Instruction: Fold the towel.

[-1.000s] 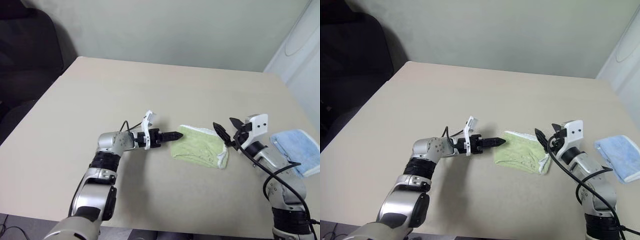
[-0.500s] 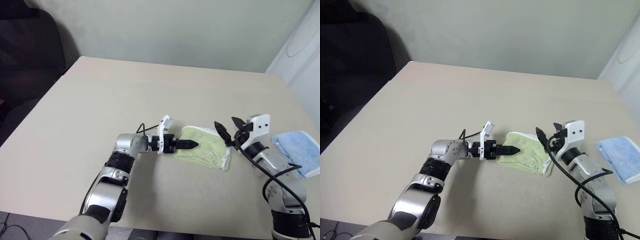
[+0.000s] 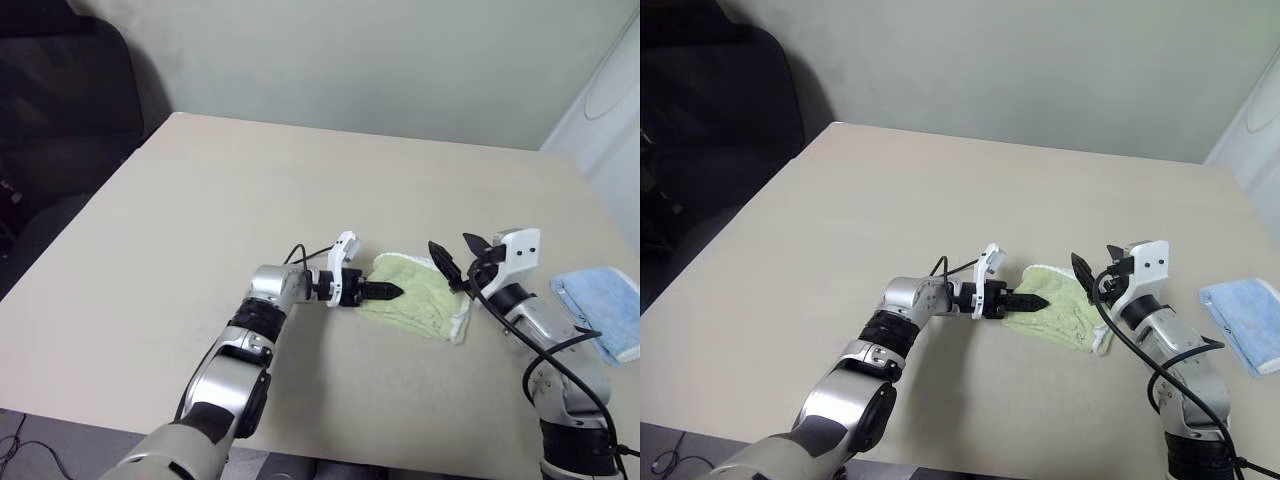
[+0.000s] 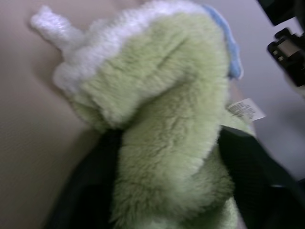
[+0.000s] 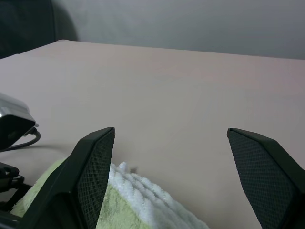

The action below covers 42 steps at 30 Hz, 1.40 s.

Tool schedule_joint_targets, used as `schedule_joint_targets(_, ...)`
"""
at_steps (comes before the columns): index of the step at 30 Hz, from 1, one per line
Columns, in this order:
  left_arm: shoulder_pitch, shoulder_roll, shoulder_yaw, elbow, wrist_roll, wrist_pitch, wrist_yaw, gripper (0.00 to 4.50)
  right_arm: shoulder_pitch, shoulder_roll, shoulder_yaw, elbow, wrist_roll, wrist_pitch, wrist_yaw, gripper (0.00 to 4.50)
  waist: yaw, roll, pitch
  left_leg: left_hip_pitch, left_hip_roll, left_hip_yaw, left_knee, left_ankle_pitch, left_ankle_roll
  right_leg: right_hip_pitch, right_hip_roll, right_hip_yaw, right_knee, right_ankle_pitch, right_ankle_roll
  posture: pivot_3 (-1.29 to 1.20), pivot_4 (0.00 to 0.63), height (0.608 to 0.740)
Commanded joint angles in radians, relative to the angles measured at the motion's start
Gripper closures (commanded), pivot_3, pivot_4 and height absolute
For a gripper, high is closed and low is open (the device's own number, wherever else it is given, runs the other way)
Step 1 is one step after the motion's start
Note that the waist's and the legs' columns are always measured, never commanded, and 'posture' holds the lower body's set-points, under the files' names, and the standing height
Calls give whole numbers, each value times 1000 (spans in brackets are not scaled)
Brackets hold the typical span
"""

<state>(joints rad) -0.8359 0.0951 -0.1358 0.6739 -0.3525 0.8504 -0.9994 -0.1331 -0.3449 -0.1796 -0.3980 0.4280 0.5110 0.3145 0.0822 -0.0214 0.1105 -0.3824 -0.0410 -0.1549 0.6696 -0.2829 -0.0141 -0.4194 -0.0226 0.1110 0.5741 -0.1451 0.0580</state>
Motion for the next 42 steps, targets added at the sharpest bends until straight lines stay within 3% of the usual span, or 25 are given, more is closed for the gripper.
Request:
schedule_joint_targets(1, 18, -21, -37, 4, 18, 0, -12, 2770, -21, 3, -21, -37, -3, -25, -20, 527, 0, 0, 0, 0, 0, 0, 0, 0, 1, 0, 0, 0, 0, 0, 0, 0, 150, 740)
schedule_joint_targets(5, 23, -20, -28, -7, 18, 0, -11, 4160, -28, 8, -27, -31, -5, -33, -29, 527, 0, 0, 0, 0, 1, 0, -1, 3, -2, -1, 1, 0, 0, 0, 0, 0, 150, 740)
schedule_joint_targets(7, 26, -17, -22, -15, 17, -1, -7, 4494, -36, 10, -29, -25, -7, -36, -34, 527, 0, 0, 0, 0, 1, 0, -1, 3, -3, 0, 0, 0, 0, 0, 0, 0, 150, 740)
schedule_joint_targets(12, 4, -7, 69, -10, -19, 10, 54, 4494, -49, 16, -36, -10, -10, -51, -50, 527, -3, 0, 0, 1, 1, 1, -1, 0, 2, -1, 1, 0, 0, 0, 1, 0, 150, 740)
schedule_joint_targets(18, -54, 71, 294, 15, -105, 11, 208, 4494, -64, 22, -56, 1, -3, -67, -73, 527, -21, 1, 1, 0, 2, 2, -2, 1, 1, -3, 1, 0, 1, 1, 1, 0, 150, 740)
schedule_joint_targets(25, -148, 329, 576, 173, -149, -136, 430, 4494, -90, 19, -62, 43, -2, -81, -66, 527, -51, 1, 1, 3, 4, 2, -7, 6, -9, -6, 3, 0, 1, 3, 1, 0, 150, 740)
schedule_joint_targets(33, -143, 639, 798, 408, -172, -431, 657, 4494, -145, 16, -36, 116, -4, -103, -33, 527, -49, 0, 1, -1, 2, 1, -7, 4, -6, -10, 3, 0, 0, 5, -4, 0, 150, 740)
schedule_joint_targets(36, -80, 655, 853, 415, -205, -422, 692, 4494, -163, 19, -22, 141, -5, -110, -18, 527, -42, 1, 1, -2, 1, -1, -7, 2, -2, -11, 3, -1, 1, 4, -7, 0, 150, 740)
schedule_joint_targets(41, 28, 569, 885, 308, -257, -346, 746, 4494, -186, 20, -1, 171, -4, -117, 6, 527, -24, 1, 2, -2, 0, -1, -6, -1, -10, -12, 2, -2, 2, 4, -12, 0, 150, 740)
schedule_joint_targets(42, 50, 549, 895, 280, -271, -333, 767, 4144, -190, 18, 4, 177, -4, -119, 12, 527, -23, -1, 1, -4, 0, -1, -6, -1, -11, -11, 2, -2, 2, 5, -13, 0, 150, 740)
